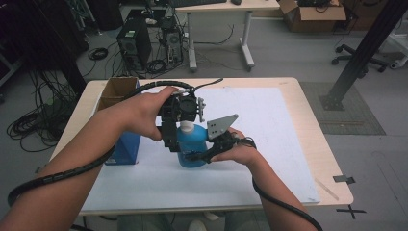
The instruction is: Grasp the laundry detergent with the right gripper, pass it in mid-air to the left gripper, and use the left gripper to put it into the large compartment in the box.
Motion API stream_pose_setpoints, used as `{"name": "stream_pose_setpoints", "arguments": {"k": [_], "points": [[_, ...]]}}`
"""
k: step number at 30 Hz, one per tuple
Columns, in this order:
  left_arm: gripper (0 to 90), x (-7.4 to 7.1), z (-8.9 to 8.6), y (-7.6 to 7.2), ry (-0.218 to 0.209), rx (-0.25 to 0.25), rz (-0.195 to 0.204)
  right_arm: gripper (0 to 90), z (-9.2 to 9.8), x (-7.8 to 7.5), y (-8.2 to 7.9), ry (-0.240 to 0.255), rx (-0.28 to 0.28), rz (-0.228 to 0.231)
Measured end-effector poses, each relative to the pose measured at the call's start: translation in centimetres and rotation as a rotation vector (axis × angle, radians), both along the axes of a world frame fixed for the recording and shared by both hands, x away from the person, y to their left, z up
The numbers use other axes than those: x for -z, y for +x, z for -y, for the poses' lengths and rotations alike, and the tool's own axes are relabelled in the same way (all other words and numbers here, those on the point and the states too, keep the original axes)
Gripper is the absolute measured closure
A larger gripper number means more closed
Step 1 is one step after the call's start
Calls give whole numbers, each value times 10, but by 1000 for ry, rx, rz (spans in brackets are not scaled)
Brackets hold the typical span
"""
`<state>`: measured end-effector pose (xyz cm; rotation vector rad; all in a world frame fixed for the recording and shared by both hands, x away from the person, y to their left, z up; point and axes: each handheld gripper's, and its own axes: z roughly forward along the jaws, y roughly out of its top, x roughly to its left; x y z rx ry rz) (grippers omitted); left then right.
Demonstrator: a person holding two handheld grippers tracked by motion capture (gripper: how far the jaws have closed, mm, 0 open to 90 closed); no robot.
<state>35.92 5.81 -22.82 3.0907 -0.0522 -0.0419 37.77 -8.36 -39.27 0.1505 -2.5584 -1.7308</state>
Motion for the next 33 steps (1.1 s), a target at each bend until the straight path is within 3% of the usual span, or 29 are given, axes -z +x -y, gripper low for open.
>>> {"name": "stream_pose_setpoints", "arguments": {"k": [13,33], "points": [[2,6,-1,-1,3,-13,8,450,-19,-4,-2,1,-23,1],[4,10,0,-2,3,-38,36,450,-23,-6,-2,5,-11,3]]}}
